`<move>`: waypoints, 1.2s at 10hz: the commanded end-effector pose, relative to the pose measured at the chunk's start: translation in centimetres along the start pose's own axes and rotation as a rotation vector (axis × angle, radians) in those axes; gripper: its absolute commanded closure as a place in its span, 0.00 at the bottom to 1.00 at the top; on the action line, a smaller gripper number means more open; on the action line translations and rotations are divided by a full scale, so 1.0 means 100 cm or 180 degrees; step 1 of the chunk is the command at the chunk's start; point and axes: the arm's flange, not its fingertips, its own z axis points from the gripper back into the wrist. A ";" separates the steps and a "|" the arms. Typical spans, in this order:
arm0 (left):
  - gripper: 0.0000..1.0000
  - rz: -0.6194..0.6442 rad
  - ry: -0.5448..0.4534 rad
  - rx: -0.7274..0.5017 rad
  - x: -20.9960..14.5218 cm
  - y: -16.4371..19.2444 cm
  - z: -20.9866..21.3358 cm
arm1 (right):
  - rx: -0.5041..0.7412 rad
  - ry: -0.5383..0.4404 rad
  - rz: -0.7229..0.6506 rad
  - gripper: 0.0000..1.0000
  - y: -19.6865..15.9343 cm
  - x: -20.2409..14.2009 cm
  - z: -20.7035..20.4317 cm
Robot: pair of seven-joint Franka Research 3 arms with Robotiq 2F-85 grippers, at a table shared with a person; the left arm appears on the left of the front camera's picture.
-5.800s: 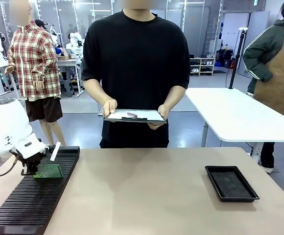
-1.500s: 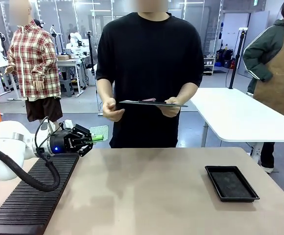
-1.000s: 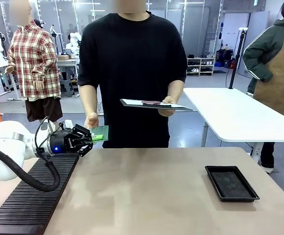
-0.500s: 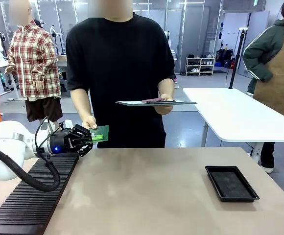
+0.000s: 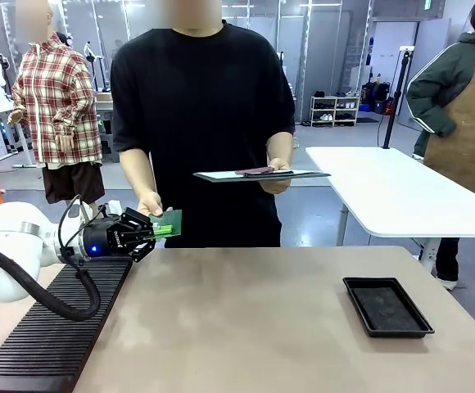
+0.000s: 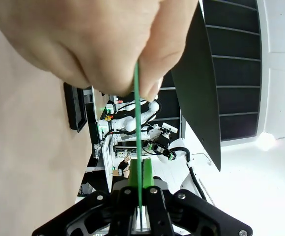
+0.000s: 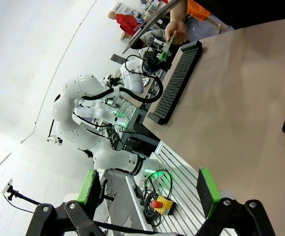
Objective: Inspect the PCB.
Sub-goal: Release the Blank PCB you were holding.
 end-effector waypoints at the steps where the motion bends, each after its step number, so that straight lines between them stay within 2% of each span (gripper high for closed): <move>1: 0.97 0.0012 0.0007 -0.0005 -0.001 -0.001 -0.001 | 0.0029 -0.0028 0.0066 0.00 0.001 0.003 0.001; 2: 0.75 0.0000 0.0000 0.0000 0.000 0.000 0.000 | 0.0029 -0.0028 0.0066 0.00 0.001 0.003 0.001; 3: 0.62 -0.0016 0.0070 -0.0002 0.000 -0.003 -0.002 | 0.0029 -0.0028 0.0066 0.00 0.001 0.003 0.001; 4: 0.41 -0.0021 0.0081 0.0019 0.002 -0.005 -0.003 | 0.0029 -0.0028 0.0066 0.00 0.001 0.003 0.001; 5: 0.29 -0.0040 0.0114 0.0023 0.003 -0.008 -0.004 | 0.0029 -0.0028 0.0066 0.00 0.001 0.003 0.001; 6: 0.08 -0.0049 0.0113 0.0028 0.004 -0.009 -0.003 | 0.0029 -0.0028 0.0066 0.00 0.001 0.003 0.001; 7: 0.00 -0.0049 0.0110 0.0031 0.003 -0.009 -0.004 | 0.0029 -0.0028 0.0066 0.00 0.001 0.003 0.001; 9: 0.00 -0.0040 0.0099 0.0026 0.002 -0.007 -0.003 | 0.0029 -0.0028 0.0066 0.00 0.001 0.003 0.001; 10: 0.09 -0.0032 0.0088 0.0024 0.000 -0.006 -0.002 | 0.0029 -0.0028 0.0066 0.00 0.001 0.003 0.001; 11: 0.00 -0.0036 0.0088 0.0025 -0.002 -0.005 -0.001 | 0.0029 -0.0028 0.0066 0.00 0.001 0.003 0.001; 12: 0.00 -0.0045 0.0070 0.0041 -0.005 -0.004 0.000 | 0.0029 -0.0028 0.0066 0.00 0.001 0.003 0.001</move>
